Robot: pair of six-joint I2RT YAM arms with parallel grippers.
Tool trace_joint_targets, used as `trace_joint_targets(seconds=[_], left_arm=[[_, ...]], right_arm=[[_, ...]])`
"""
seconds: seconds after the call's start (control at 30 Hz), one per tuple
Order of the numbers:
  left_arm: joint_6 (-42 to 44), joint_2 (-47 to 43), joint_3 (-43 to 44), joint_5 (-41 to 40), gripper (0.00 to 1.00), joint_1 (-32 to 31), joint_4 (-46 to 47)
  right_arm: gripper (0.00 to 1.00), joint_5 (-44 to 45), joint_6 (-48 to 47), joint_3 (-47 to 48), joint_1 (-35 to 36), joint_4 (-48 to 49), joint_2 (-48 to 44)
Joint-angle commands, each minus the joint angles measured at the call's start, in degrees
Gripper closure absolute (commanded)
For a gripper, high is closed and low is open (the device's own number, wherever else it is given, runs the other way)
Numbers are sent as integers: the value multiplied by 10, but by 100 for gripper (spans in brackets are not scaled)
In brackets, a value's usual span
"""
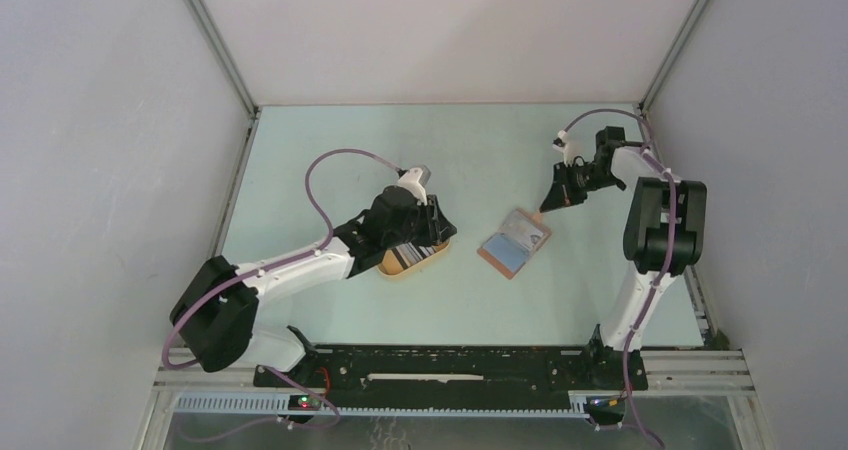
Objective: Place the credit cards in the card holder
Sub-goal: Close the card holder at the center of the board.
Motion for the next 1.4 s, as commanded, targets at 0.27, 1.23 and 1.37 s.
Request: trace_joint_targets(seconds=[0.27, 1.23, 1.37], left_arm=[[8, -24, -25, -18, 62, 2, 19], [-1, -33, -43, -3, 61, 7, 47], [-1, -31, -41, 1, 61, 7, 49]], right_arm=[[99, -6, -74, -91, 126, -18, -194], [52, -179, -261, -18, 135, -264, -204], [54, -124, -94, -8, 84, -106, -182]])
